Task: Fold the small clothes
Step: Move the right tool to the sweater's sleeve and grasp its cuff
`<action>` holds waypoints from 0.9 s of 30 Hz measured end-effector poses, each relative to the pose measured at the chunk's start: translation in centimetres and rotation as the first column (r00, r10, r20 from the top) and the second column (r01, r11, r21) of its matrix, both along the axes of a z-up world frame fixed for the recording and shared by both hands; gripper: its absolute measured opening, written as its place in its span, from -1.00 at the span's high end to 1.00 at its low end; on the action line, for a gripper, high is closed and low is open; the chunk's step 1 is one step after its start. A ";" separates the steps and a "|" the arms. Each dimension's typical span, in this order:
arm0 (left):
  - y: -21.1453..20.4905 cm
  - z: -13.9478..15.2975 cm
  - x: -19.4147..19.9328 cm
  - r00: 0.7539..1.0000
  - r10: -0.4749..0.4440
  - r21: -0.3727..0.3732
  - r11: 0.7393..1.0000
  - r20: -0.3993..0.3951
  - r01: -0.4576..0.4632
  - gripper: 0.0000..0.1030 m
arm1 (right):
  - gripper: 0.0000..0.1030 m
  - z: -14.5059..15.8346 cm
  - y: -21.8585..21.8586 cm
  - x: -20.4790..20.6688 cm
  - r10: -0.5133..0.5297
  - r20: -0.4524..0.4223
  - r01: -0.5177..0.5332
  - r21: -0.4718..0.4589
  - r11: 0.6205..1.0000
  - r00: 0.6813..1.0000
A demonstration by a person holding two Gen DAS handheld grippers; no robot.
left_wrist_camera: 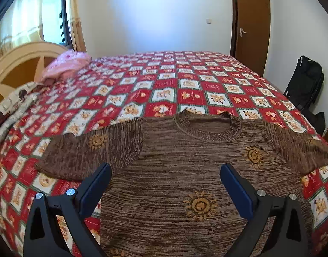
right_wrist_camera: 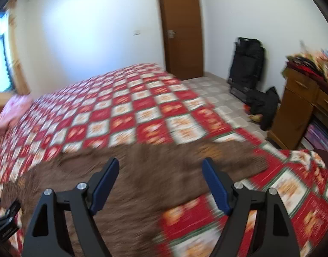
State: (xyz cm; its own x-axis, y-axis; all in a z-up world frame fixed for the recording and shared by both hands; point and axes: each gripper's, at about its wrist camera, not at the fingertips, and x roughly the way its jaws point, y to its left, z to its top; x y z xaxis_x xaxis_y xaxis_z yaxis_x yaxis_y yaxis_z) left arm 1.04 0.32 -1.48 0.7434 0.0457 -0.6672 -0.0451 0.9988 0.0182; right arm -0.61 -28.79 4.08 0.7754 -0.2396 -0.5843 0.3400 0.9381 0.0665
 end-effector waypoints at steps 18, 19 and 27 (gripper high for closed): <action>-0.4 -2.3 1.9 0.998 0.011 -0.002 1.000 -0.069 -0.012 -0.97 | 0.06 -9.0 -19.4 6.2 -0.207 -0.364 0.275 0.147 0.950 0.908; -0.4 -2.4 2.0 0.997 0.009 -0.003 1.000 -0.072 -0.009 -0.97 | 0.14 -9.0 -18.8 6.5 -0.202 -0.373 0.259 0.109 0.960 0.905; 0.2 -2.4 1.9 0.998 0.010 -0.009 1.000 -0.069 -0.011 -0.97 | 0.79 -8.8 -19.4 6.4 -0.161 -0.358 0.218 0.127 0.968 0.920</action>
State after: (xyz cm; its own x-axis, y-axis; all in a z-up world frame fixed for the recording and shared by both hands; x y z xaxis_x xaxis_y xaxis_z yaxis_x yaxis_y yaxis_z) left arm 2.91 0.48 -3.87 0.6949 0.0472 -0.7176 -0.0548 0.9984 0.0125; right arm 5.78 -48.16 -4.68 0.4708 -0.2425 -0.8483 0.5391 0.8401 0.0591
